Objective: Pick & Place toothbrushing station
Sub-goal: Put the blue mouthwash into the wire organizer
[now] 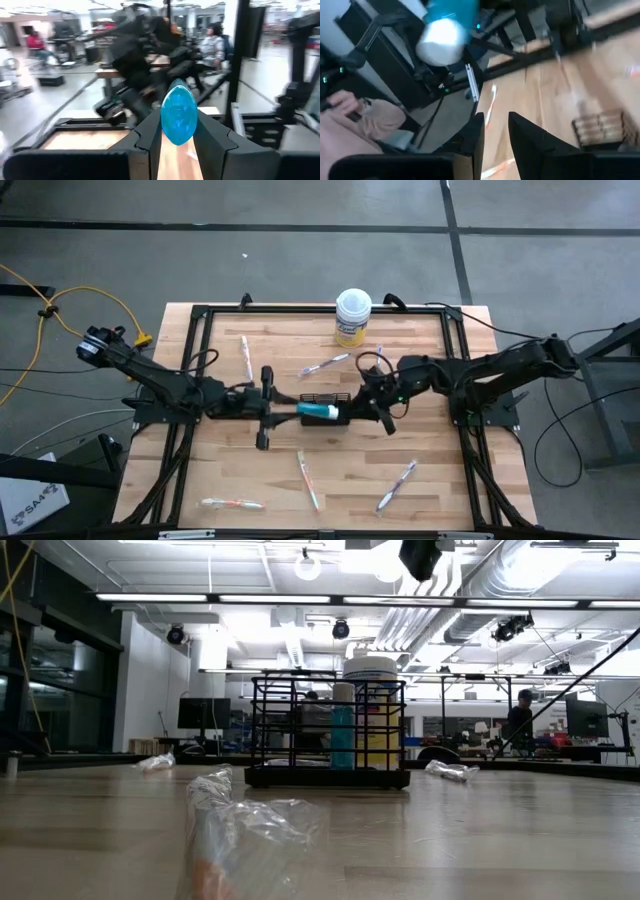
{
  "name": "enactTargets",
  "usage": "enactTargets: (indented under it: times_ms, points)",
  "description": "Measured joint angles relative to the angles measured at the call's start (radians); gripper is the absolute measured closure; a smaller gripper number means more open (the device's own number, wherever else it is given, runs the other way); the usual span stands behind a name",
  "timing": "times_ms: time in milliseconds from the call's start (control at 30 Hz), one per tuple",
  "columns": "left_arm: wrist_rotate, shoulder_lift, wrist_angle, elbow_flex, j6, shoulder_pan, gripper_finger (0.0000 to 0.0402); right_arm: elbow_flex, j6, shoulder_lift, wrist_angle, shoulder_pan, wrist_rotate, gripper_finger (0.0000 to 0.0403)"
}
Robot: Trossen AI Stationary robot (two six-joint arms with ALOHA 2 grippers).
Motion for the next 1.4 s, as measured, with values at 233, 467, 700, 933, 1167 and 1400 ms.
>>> enactTargets:
  times_ms: [233, 467, 700, 933, 1167, 1400]
  points:
    - [-0.018, 0.0, 0.001, 0.0, 0.022, 0.04, 0.0312, 0.0, -0.212, 0.0, 0.072, -0.008, 0.043, 0.0323]
    - [-0.018, -0.001, 0.003, 0.0, 0.041, 0.042, 0.0312, 0.0, -0.344, 0.0, 0.065, -0.008, 0.16, 0.0323]
    - [-0.017, -0.001, 0.003, 0.0, 0.051, 0.042, 0.0312, 0.0, -0.38, 0.0, 0.065, -0.007, 0.201, 0.0323]
    - [-0.017, -0.001, 0.004, 0.0, 0.052, 0.042, 0.0312, 0.0, -0.401, 0.0, 0.072, -0.007, 0.181, 0.0323]
    - [-0.017, -0.001, 0.006, 0.0, 0.052, 0.042, 0.0312, 0.0, -0.435, 0.0, 0.072, -0.007, 0.147, 0.0323]
    - [-0.017, -0.001, 0.006, 0.0, 0.052, 0.042, 0.0312, 0.0, -0.444, 0.0, 0.072, -0.007, 0.142, 0.0316]
